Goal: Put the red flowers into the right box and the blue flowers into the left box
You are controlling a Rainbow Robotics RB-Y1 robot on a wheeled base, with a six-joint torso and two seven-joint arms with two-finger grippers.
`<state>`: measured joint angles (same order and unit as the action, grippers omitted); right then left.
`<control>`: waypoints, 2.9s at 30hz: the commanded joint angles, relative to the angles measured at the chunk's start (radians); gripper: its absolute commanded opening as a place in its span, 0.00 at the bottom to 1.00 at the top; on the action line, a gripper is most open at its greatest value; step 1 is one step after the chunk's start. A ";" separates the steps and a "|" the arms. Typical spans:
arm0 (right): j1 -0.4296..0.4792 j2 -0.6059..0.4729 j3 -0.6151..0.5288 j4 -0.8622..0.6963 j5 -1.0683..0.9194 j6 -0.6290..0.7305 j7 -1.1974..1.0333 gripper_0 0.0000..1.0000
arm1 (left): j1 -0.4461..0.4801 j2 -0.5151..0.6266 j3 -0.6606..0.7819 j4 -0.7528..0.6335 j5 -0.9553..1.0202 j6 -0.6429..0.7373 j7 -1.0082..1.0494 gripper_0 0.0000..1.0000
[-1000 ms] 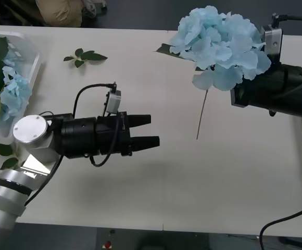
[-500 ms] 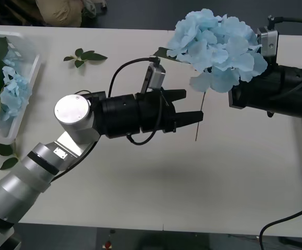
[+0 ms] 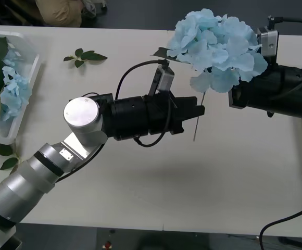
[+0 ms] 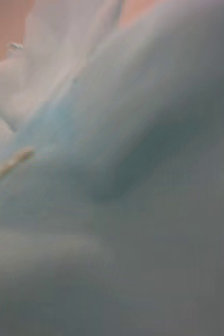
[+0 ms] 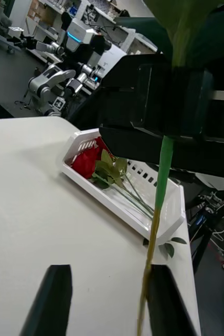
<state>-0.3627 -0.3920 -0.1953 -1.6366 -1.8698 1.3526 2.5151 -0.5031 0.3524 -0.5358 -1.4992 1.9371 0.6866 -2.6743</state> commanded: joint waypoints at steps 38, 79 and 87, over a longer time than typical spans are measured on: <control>-0.032 -0.018 -0.035 -0.015 0.011 -0.030 0.065 1.00 | -0.017 0.637 0.451 0.108 -0.314 0.650 0.146 0.00; -0.009 -0.346 0.203 -0.006 0.136 0.163 0.190 1.00 | -0.017 0.631 0.723 0.172 -0.256 1.012 0.039 1.00; -0.007 -0.223 0.208 -0.005 0.216 0.178 0.190 1.00 | 0.081 0.293 0.562 0.172 -0.175 0.714 -0.031 1.00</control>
<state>-0.3641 -0.6516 0.0255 -1.6345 -1.6713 1.5213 2.6763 -0.4727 0.7436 -0.0251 -1.3075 1.7724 1.4444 -2.7068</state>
